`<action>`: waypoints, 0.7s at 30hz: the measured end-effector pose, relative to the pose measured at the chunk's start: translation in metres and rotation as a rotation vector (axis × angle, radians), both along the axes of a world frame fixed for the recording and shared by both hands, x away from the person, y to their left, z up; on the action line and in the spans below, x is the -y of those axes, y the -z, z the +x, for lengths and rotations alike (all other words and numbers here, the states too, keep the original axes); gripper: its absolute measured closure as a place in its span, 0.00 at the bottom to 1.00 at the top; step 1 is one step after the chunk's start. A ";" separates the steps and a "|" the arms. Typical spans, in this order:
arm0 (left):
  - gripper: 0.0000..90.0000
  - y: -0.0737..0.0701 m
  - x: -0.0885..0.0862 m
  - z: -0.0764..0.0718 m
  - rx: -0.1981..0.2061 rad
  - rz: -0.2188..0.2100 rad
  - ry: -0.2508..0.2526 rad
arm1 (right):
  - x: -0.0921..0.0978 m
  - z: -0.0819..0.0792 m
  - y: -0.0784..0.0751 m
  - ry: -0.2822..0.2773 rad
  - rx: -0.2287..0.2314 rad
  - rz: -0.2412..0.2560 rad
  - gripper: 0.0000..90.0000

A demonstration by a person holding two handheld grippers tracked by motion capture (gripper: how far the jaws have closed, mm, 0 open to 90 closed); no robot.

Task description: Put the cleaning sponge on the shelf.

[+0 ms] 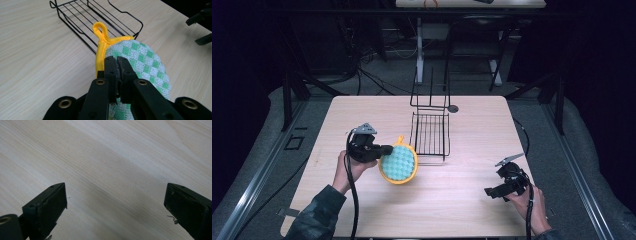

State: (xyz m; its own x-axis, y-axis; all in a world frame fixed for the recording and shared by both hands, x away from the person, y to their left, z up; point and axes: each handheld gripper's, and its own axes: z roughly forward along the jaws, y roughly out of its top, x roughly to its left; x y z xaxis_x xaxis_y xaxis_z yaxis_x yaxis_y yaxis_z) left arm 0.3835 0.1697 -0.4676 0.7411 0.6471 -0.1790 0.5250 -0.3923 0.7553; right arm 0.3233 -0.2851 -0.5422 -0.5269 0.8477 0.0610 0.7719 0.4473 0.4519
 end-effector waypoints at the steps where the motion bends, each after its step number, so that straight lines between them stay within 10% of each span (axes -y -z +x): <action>1: 0.97 0.000 0.001 0.001 0.002 -0.003 -0.004 | 0.000 0.000 0.000 -0.001 -0.004 -0.001 0.04; 21: 0.97 -0.004 0.016 0.024 0.008 -0.036 -0.007 | 0.000 0.000 0.001 -0.008 0.001 0.001 0.05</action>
State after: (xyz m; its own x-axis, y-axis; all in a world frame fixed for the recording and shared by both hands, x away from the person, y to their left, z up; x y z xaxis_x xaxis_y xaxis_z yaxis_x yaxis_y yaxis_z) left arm 0.4074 0.1533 -0.4632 0.7378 0.6457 -0.1966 0.5219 -0.3611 0.7728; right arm 0.3236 -0.2851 -0.5434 -0.5338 0.8433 0.0617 0.7678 0.4529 0.4532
